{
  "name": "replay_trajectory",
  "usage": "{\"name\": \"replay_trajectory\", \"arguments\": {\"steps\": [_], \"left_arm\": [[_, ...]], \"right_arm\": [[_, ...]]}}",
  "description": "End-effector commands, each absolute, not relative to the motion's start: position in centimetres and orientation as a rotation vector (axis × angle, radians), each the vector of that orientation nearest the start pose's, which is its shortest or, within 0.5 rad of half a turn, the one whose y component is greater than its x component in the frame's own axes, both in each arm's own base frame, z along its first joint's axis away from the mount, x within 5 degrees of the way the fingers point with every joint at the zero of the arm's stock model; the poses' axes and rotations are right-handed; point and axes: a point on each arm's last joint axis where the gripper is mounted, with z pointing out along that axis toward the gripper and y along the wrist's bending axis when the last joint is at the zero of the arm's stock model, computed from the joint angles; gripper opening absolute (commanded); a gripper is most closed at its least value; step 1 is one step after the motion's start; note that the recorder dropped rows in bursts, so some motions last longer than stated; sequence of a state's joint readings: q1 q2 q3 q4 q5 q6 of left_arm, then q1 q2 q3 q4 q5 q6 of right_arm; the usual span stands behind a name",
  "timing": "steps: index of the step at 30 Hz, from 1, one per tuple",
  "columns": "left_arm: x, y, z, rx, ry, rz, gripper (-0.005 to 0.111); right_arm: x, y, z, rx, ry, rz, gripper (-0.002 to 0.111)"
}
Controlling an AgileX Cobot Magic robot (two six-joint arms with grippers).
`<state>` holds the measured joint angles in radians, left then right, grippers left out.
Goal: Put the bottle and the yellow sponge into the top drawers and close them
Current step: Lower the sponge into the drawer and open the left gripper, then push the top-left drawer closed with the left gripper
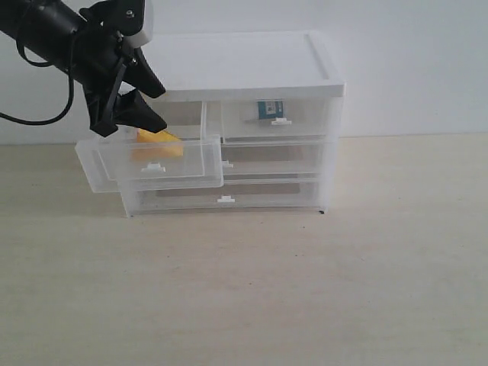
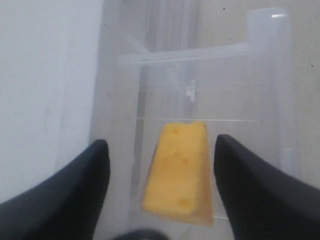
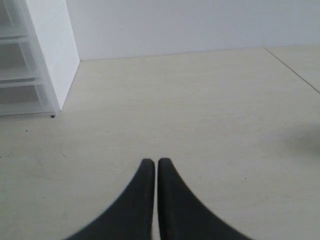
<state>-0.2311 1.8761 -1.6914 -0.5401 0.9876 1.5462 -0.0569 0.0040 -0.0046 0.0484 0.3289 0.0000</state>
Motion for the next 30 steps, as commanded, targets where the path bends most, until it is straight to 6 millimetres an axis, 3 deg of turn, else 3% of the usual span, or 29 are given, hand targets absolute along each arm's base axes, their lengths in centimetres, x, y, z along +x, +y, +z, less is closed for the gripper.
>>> {"name": "replay_trajectory", "arguments": {"steps": [1,10,12,13,14,19,24,27,30], "left_arm": [[39.9,-13.3,31.6,1.707,1.693,-0.109,0.057],[37.9,-12.4,36.0,1.578,1.702,-0.025,0.052],[37.2,-11.9,36.7,1.481,1.833,-0.051,0.033],[36.7,-11.7,36.8,1.4,1.937,-0.105,0.014],[36.4,-11.6,36.8,1.394,1.964,-0.121,0.005],[34.8,-11.7,36.1,1.473,2.11,-0.276,0.004],[34.4,-12.2,35.9,1.457,2.112,-0.368,0.004],[33.5,-12.8,34.5,1.517,2.116,-0.405,0.004],[32.2,-14.5,31.9,1.7,2.111,-0.387,0.004]], "right_arm": [[5.4,-0.2,18.4,0.08,1.804,0.0,0.0],[5.4,-0.2,18.4,0.08,1.802,0.0,0.0],[5.4,-0.2,18.4,0.08,1.802,0.0,0.0],[5.4,-0.2,18.4,0.08,1.802,0.0,0.0],[5.4,-0.2,18.4,0.08,1.802,0.0,0.0],[5.4,-0.2,18.4,0.08,1.802,0.0,0.0],[5.4,-0.2,18.4,0.08,1.802,0.0,0.0],[5.4,-0.2,18.4,0.08,1.802,0.0,0.0],[5.4,-0.2,18.4,0.08,1.802,0.0,0.0]]}}
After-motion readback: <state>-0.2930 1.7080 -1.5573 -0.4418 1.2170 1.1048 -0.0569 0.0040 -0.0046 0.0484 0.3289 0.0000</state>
